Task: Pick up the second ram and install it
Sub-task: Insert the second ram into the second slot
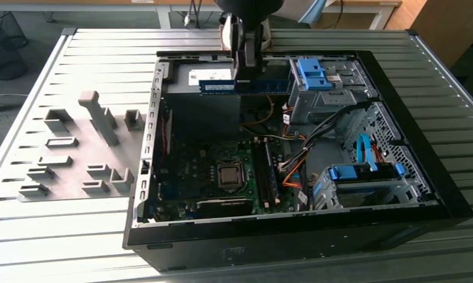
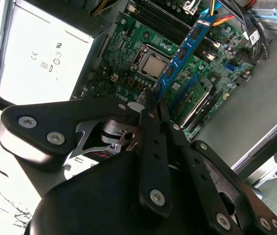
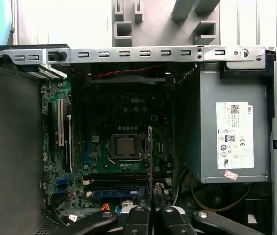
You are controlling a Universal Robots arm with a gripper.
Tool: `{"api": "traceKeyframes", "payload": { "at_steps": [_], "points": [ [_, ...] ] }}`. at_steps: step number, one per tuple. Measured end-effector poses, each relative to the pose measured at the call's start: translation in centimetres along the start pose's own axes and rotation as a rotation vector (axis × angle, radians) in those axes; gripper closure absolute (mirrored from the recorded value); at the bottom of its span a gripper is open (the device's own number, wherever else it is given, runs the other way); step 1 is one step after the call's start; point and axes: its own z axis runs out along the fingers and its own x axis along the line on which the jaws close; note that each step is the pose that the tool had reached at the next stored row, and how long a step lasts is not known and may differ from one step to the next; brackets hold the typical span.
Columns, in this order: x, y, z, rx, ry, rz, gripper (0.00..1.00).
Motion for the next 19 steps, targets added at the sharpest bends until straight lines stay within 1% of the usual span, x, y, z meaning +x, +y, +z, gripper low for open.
{"api": "traceKeyframes", "payload": {
  "at_steps": [9,19],
  "points": [
    [-0.01,-0.2,0.0,0.0,0.0001,0.001,0.86],
    [-0.01,-0.2,0.0,0.0005,0.0048,0.019,0.86]
  ]
}}
